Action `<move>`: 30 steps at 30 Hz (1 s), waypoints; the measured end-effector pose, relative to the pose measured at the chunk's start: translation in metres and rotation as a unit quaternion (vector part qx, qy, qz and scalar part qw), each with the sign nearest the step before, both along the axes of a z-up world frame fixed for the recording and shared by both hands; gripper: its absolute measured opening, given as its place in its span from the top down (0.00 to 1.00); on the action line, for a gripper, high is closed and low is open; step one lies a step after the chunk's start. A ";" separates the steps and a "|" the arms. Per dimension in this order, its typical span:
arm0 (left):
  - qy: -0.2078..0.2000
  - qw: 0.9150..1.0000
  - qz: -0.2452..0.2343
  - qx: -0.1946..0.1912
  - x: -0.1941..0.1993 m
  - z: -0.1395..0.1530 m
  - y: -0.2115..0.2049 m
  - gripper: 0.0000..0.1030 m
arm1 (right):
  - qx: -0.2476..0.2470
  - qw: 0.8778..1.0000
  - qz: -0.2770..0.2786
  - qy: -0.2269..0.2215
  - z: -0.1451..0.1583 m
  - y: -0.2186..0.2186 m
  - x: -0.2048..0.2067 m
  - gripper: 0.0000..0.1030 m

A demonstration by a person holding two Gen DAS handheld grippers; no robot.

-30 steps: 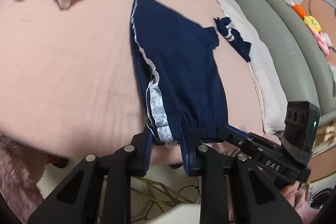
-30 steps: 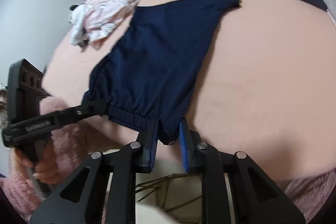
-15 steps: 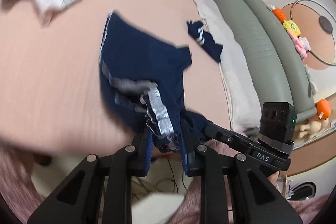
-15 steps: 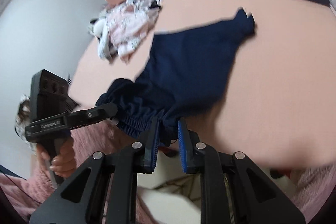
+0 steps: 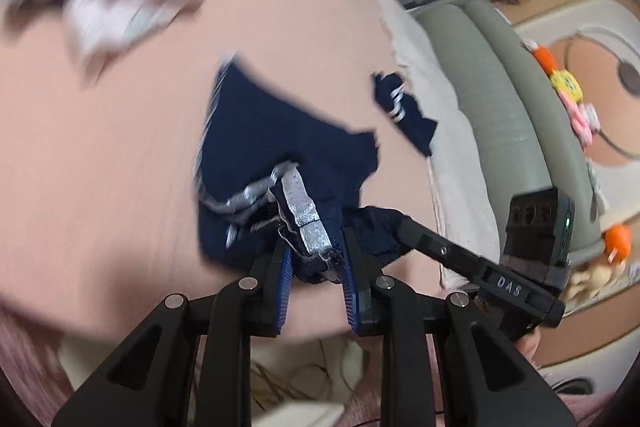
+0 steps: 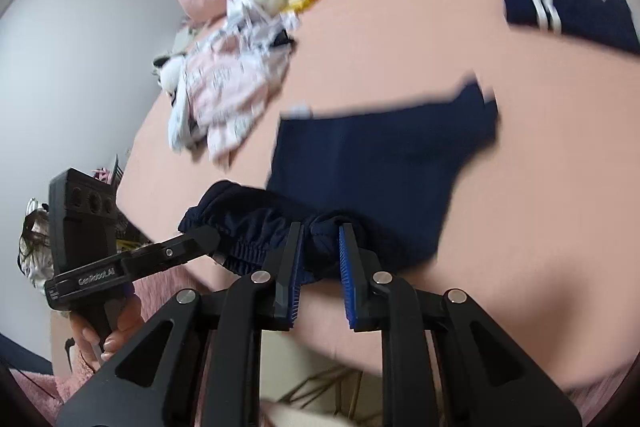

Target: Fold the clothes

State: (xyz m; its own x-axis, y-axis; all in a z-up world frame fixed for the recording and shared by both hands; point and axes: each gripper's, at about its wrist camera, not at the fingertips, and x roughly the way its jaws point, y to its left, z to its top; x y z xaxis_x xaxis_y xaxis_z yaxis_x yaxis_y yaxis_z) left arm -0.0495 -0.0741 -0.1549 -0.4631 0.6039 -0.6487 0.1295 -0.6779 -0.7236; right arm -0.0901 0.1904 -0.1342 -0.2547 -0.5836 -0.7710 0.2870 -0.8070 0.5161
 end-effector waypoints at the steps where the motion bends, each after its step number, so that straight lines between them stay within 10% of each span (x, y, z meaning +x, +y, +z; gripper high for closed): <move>1: -0.011 1.000 -0.002 0.005 0.010 -0.006 0.002 0.77 | -0.001 1.000 -0.002 -0.010 -0.006 0.002 0.012 0.84; 18: -0.069 0.992 0.003 0.105 0.054 -0.041 0.001 0.78 | 0.001 0.998 0.003 -0.061 -0.038 0.021 0.067 0.82; 30: -0.061 0.992 -0.010 0.105 0.054 -0.043 0.004 0.78 | 0.023 0.990 0.122 0.063 0.023 -0.058 0.006 0.73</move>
State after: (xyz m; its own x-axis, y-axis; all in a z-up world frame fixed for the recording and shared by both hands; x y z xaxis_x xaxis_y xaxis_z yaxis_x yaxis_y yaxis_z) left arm 0.0044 -0.0704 -0.1975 -0.3753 0.7405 -0.5576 0.2134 -0.5163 -0.8294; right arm -0.0837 0.1327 -0.1115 -0.2072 -0.6046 -0.7691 0.5355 -0.7280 0.4281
